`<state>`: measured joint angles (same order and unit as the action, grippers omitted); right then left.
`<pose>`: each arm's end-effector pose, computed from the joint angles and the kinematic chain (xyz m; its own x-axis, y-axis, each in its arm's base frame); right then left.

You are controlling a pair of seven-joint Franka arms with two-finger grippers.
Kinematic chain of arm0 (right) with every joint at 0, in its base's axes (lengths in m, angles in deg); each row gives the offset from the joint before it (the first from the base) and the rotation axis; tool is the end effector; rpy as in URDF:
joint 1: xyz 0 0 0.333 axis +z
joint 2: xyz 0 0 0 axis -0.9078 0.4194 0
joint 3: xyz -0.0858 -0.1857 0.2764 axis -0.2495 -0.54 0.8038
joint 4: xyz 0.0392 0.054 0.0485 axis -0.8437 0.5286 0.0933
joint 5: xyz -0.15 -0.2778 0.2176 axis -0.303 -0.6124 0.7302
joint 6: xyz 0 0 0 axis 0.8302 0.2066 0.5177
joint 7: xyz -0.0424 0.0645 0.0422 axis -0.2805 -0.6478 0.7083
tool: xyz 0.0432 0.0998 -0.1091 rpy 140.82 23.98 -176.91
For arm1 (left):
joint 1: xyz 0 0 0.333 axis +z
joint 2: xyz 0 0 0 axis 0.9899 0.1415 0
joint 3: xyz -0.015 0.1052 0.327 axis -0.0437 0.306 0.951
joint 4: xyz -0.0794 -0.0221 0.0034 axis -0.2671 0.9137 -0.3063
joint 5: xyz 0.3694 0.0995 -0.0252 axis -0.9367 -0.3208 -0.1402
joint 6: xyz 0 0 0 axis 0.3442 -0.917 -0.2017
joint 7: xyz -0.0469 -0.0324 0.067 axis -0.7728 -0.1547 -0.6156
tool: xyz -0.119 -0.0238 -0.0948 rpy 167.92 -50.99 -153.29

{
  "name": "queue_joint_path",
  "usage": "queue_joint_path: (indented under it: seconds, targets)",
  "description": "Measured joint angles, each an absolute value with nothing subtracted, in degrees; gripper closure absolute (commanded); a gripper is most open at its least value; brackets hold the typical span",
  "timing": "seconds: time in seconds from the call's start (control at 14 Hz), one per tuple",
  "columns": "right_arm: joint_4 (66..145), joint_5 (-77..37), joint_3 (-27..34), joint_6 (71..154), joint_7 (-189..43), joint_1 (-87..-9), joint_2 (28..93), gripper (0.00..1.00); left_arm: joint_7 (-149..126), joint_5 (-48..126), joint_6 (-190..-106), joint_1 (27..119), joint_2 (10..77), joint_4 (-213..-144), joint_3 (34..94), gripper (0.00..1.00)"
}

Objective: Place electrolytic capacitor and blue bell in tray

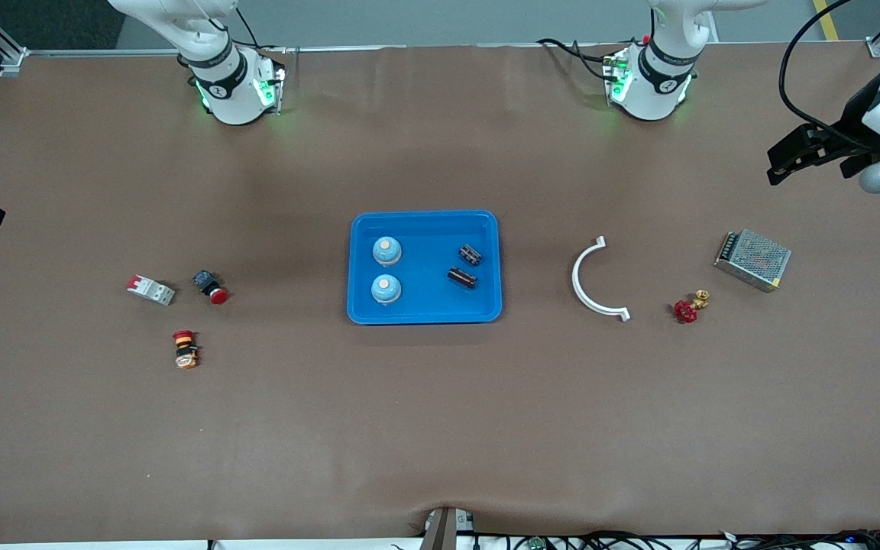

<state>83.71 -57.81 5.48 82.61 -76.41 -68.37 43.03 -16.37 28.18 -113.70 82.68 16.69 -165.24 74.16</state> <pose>0.5726 -0.0669 0.6381 0.9955 -0.0900 0.0302 -0.0906 -0.9957 0.0199 0.5193 -0.0624 0.6371 0.9971 0.0715 -0.0270 0.0705 -0.9968 -0.0367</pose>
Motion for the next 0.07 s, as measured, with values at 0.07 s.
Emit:
queue_joint_path:
  seconds: [0.07]
  targets:
    - [83.7,-57.7,5.5,83.1,-76.5,-68.4,43.4,0.0,-16.4,28.2,-113.6,82.7,16.7,-165.2,74.2,0.0]
